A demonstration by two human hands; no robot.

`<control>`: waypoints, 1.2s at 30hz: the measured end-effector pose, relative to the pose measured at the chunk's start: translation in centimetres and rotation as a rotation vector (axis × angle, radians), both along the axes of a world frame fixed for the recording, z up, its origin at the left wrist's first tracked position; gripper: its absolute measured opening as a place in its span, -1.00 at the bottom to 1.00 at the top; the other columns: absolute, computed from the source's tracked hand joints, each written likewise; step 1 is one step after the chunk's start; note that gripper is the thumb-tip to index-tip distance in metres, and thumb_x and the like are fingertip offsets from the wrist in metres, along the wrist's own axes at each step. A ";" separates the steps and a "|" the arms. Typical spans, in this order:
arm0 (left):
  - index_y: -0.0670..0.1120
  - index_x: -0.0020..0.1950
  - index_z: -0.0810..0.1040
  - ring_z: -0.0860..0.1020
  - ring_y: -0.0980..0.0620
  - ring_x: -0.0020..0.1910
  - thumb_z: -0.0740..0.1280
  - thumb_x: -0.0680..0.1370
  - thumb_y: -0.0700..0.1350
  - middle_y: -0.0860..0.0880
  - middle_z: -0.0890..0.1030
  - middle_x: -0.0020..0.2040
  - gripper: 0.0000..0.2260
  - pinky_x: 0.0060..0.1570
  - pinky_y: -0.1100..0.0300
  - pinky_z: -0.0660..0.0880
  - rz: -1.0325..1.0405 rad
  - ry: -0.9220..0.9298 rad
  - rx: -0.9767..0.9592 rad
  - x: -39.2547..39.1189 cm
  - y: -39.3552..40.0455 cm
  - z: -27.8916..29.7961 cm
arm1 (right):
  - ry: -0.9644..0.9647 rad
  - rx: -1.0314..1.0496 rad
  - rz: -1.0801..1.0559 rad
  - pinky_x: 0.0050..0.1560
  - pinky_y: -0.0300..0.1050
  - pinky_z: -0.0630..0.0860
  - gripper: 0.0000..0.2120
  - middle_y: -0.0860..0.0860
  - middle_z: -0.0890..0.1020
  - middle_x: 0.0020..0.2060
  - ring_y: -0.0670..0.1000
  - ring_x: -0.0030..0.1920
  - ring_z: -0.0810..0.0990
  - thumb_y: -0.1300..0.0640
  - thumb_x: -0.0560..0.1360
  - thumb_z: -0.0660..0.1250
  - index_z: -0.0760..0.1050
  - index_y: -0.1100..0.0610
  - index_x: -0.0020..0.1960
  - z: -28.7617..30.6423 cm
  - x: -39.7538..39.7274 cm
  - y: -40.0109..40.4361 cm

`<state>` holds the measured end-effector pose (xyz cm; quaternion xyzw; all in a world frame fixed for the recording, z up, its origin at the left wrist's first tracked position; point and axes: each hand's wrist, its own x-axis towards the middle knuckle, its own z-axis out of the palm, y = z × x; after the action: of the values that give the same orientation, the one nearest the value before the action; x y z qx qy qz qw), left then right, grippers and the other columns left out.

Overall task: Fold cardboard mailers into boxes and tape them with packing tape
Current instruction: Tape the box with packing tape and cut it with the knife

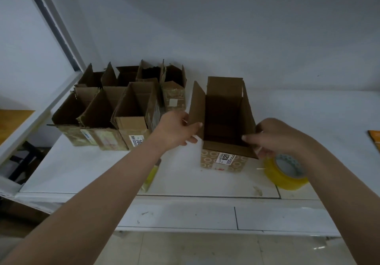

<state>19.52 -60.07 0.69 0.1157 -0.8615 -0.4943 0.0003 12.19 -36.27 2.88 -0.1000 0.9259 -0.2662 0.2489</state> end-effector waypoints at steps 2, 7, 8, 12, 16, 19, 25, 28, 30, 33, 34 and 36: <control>-0.12 0.09 0.53 0.69 0.10 -0.25 0.35 0.57 -0.13 0.00 0.69 -0.16 -0.87 -0.29 0.22 0.62 -0.047 -0.050 0.090 -0.1 0.4 -0.1 | -0.027 -0.024 -0.003 -0.36 -0.15 0.59 -0.80 0.04 0.67 -0.43 0.01 -0.39 0.69 0.12 0.56 0.31 0.55 0.25 -0.13 -0.7 0.2 0.2; -0.02 -0.10 0.49 0.65 0.20 -0.36 0.28 0.60 -0.22 0.07 0.66 -0.40 -0.88 -0.39 0.35 0.55 -0.009 0.070 0.014 -2.9 0.2 1.3 | 0.210 -0.068 -0.062 -0.25 -0.02 0.62 -0.78 0.05 0.64 -0.51 0.00 -0.46 0.66 0.17 0.56 0.23 0.51 0.25 -0.20 -0.1 -2.3 -1.3; -0.03 -0.12 0.49 0.63 0.22 -0.40 0.27 0.60 -0.22 0.04 0.66 -0.37 -0.87 -0.42 0.38 0.52 0.009 0.091 -0.057 -4.0 -0.2 1.7 | 0.244 -0.087 -0.073 -0.22 0.02 0.64 -0.78 0.07 0.64 -0.50 0.03 -0.45 0.67 0.17 0.56 0.23 0.52 0.25 -0.20 0.2 -3.3 -2.0; -0.08 -0.16 0.51 0.62 0.11 -0.27 0.28 0.59 -0.15 -0.04 0.65 -0.21 -0.86 -0.15 0.18 0.60 0.053 0.146 -0.375 -8.9 -2.2 3.4 | 0.344 -0.115 -0.117 -0.15 0.08 0.65 -0.79 0.14 0.66 -0.39 0.11 -0.36 0.68 0.16 0.55 0.22 0.53 0.26 -0.14 1.2 -7.3 -5.6; -0.12 0.02 0.54 0.56 -0.08 -0.01 0.31 0.58 0.05 -0.06 0.55 -0.09 -0.77 -0.10 0.07 0.49 0.107 0.135 -0.706 -13.2 -3.9 4.2 | 0.372 -0.152 -0.178 -0.08 0.14 0.65 -0.80 0.23 0.66 -0.23 0.18 -0.25 0.69 0.17 0.59 0.19 0.50 0.29 -0.06 1.2 -11.2 -8.6; -0.12 0.02 0.54 0.56 -0.10 0.01 0.34 0.56 0.07 -0.06 0.55 -0.09 -0.74 -0.16 0.10 0.43 0.157 0.154 -0.731 -15.7 -4.7 4.4 | 0.382 -0.191 -0.253 -0.10 0.12 0.65 -0.81 0.26 0.65 -0.15 0.20 -0.22 0.68 0.17 0.62 0.19 0.49 0.28 -0.05 1.0 -13.7 -10.4; -0.16 0.15 0.55 0.58 -0.14 0.06 0.32 0.58 0.05 -0.14 0.60 0.07 -0.70 -0.15 0.06 0.47 0.183 0.098 -0.841 -17.8 -5.7 2.1 | 0.147 -0.279 -0.305 -0.01 0.11 0.64 -0.71 0.30 0.66 -0.06 0.22 -0.09 0.69 0.08 0.63 0.21 0.50 0.33 0.10 -1.0 -15.2 -13.1; -0.16 0.20 0.54 0.58 -0.14 0.07 0.29 0.60 0.05 -0.14 0.60 0.09 -0.68 -0.20 0.07 0.44 0.194 0.084 -0.901 -17.8 -6.1 1.3 | 0.177 -0.272 -0.248 0.04 0.12 0.62 -0.63 0.27 0.66 0.00 0.21 -0.03 0.68 0.03 0.66 0.11 0.50 0.31 0.19 -2.1 -14.7 -13.7; -0.16 0.17 0.54 0.58 -0.14 0.07 0.29 0.60 0.07 -0.14 0.60 0.08 -0.67 -0.19 0.08 0.43 0.187 0.092 -0.904 -17.7 -6.3 1.5 | 0.202 -0.255 -0.221 0.03 0.08 0.62 -0.59 0.25 0.65 0.01 0.20 -0.02 0.67 0.00 0.67 0.07 0.50 0.29 0.20 -2.1 -14.6 -13.6; -0.14 0.12 0.51 0.57 -0.14 0.04 0.34 0.56 0.11 -0.13 0.60 0.04 -0.66 -0.17 0.07 0.46 0.191 0.099 -0.900 -17.4 -6.6 2.1 | 0.279 -0.100 -0.132 -0.09 -0.06 0.52 -0.55 0.24 0.62 0.06 0.16 -0.03 0.62 -0.05 0.67 0.03 0.49 0.30 0.18 -1.8 -14.3 -12.9; -0.13 0.12 0.50 0.57 -0.13 0.01 0.36 0.54 0.13 -0.12 0.60 0.02 -0.65 -0.20 0.07 0.45 0.192 0.099 -0.913 -17.2 -6.6 2.3 | 0.328 -0.025 -0.093 -0.11 -0.09 0.44 -0.55 0.24 0.60 0.08 0.15 -0.03 0.57 -0.05 0.68 0.02 0.48 0.30 0.17 -1.6 -14.2 -12.4; -0.12 0.12 0.48 0.57 -0.12 -0.03 0.38 0.50 0.17 -0.10 0.59 -0.02 -0.60 -0.26 0.09 0.40 0.187 0.098 -0.968 -16.7 -6.5 2.8 | 0.447 0.119 -0.030 -0.06 -0.09 0.38 -0.57 0.21 0.57 0.13 0.18 0.06 0.54 -0.07 0.67 0.02 0.47 0.25 0.17 -1.1 -13.7 -11.0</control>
<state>2.83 -66.55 3.44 0.1554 -0.9772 -0.0403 0.1389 -1.50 -47.29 1.79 -0.1278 0.9734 -0.1862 0.0392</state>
